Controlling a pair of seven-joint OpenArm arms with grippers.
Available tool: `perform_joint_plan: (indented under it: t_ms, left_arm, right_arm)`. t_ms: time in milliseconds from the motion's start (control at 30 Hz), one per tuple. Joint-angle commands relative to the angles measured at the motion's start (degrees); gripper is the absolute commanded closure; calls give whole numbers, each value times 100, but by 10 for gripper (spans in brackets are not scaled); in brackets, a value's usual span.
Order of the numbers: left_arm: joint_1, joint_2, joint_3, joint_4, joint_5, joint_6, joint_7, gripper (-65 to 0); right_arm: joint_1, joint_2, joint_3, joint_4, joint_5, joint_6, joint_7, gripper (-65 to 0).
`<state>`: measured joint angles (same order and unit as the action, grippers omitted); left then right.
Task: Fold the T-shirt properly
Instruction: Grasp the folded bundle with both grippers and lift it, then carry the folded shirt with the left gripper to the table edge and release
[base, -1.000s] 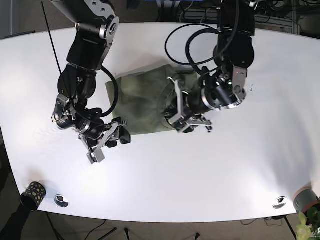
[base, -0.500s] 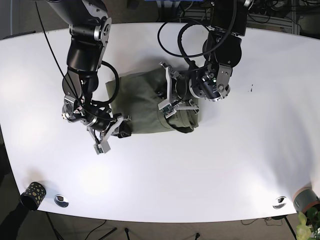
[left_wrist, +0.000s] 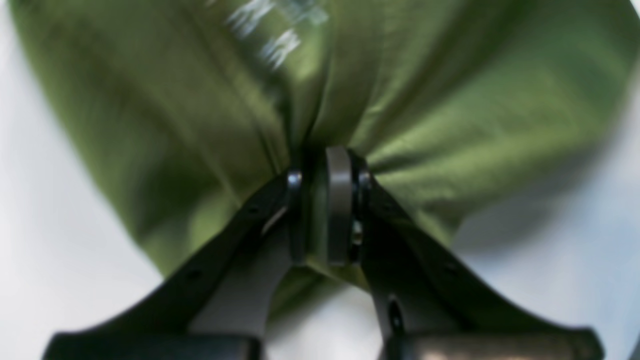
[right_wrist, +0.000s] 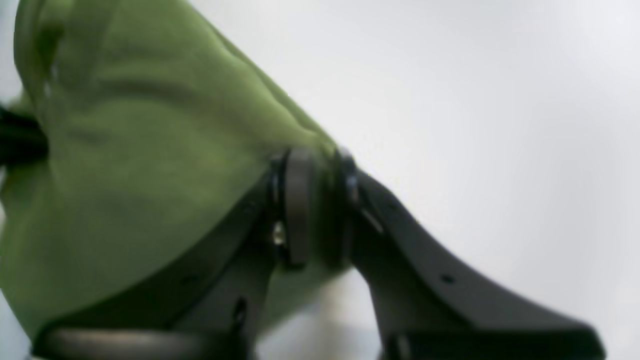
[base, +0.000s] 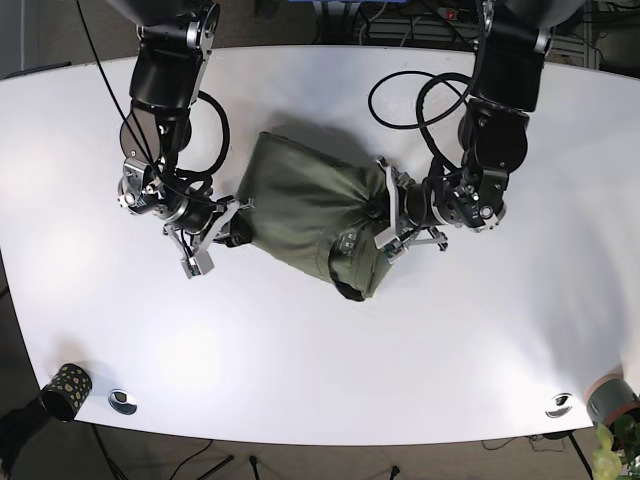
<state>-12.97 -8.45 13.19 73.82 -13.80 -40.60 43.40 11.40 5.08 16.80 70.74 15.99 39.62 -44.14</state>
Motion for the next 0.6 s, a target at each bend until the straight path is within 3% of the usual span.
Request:
perform_joint_plan:
  t_ms: [0, 167, 367, 567]
  left_arm:
    - [-290, -171, -31, -28, 189, 60, 131, -40]
    - [-624, -267, -31, 42, 180, 60, 131, -40]
    - [-835, -267, -31, 499, 180, 60, 157, -42]
    - [-826, -250, -84, 1053, 180, 60, 430, -43]
  right_arm:
    - [7, 24, -5, 421, 93, 38, -74, -70]
    - [-274, -55, -216, 851, 85, 38, -285, -70]
    - [-696, -135, -1086, 1458, 58, 38, -285, -67]
    - [-863, -398, -1842, 1660, 58, 38, -302, -67]
